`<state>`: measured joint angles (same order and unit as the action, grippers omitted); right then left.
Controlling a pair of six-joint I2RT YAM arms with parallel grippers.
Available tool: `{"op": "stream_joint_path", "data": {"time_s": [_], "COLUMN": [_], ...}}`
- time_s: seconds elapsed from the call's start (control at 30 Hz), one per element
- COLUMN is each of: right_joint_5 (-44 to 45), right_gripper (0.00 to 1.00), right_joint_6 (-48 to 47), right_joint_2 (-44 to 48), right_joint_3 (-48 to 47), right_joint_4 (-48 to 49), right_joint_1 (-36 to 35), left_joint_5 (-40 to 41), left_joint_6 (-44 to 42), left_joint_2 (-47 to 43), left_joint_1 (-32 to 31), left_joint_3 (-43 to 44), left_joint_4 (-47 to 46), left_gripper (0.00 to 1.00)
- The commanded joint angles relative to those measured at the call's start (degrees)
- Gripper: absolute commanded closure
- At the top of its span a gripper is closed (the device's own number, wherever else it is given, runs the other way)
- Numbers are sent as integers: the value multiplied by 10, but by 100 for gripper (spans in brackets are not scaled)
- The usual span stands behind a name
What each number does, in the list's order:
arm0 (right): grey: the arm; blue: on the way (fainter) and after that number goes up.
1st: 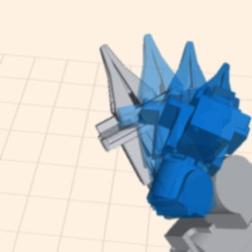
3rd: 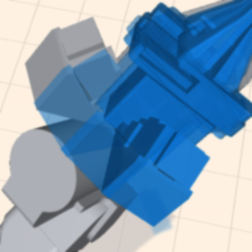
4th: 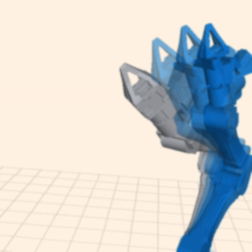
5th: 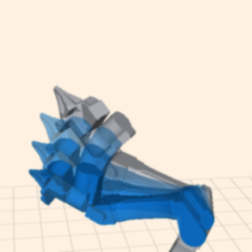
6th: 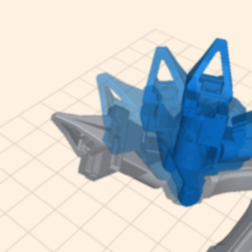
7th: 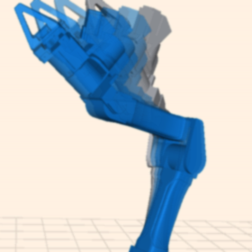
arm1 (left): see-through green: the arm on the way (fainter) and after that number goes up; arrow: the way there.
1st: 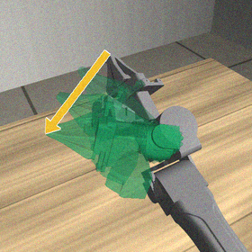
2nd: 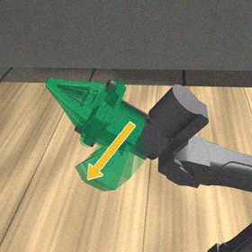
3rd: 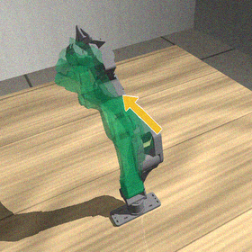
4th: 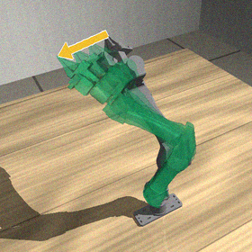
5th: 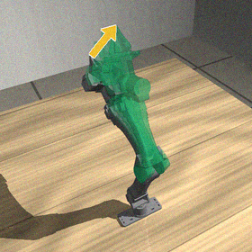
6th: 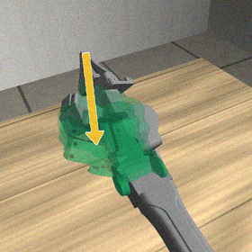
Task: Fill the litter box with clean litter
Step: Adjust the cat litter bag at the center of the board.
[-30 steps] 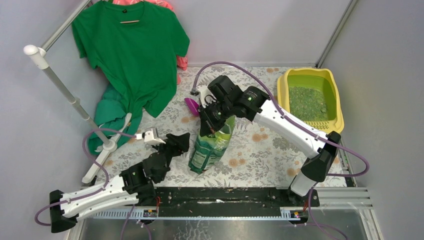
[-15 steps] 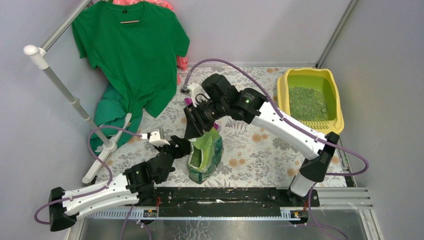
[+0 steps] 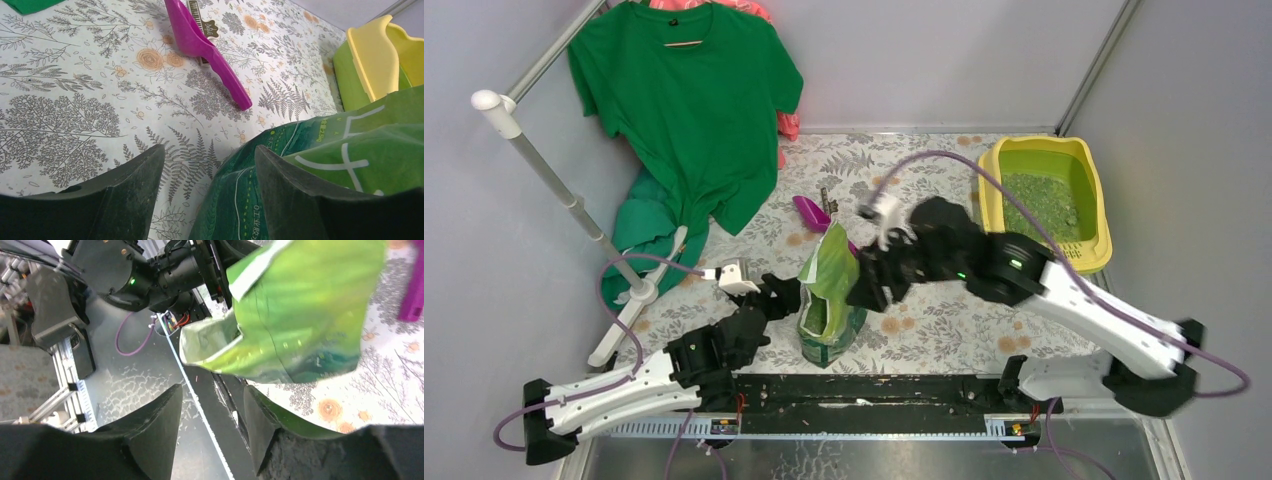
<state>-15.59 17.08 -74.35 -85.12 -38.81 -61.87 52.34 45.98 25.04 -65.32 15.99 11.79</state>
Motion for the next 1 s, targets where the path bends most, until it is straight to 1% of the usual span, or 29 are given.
{"op": "stream_joint_path", "data": {"time_s": [0.0,0.07,0.13,0.23,0.3,0.33,0.57,0.67,0.7,0.77,0.83,0.97], "right_joint_5": [76,46,9,8,-10,-9,-5,7,11,44,91,184], "right_gripper": [42,44,51,55,55,55,54,54,54,54,55,53], "right_joint_6": [59,88,119,157,183,192,205,231,242,260,255,216], "right_joint_2": [132,157,157,147,143,142,108,85,75,50,39,43], "right_joint_3": [100,167,240,327,370,379,375,391,398,415,429,437], "right_joint_4": [63,83,126,223,299,322,380,468,515,583,629,666], "right_joint_1": [-3,-3,-11,-45,-55,-61,-73,-73,-73,-74,-74,-72], "left_joint_5": [6,6,9,11,9,7,14,16,17,11,-5,-43], "left_joint_6": [15,21,24,28,29,28,30,35,36,28,11,-10], "left_joint_2": [-11,-10,-3,11,19,22,30,26,25,15,4,-12], "left_joint_1": [-3,-3,-3,-3,-3,-3,-3,-3,-3,-3,-4,-6], "left_joint_3": [32,43,53,66,71,72,72,65,64,59,54,42], "left_joint_4": [42,55,66,77,78,77,82,82,82,72,53,22], "left_gripper": [27,27,27,27,27,27,27,27,27,28,29,31]}}
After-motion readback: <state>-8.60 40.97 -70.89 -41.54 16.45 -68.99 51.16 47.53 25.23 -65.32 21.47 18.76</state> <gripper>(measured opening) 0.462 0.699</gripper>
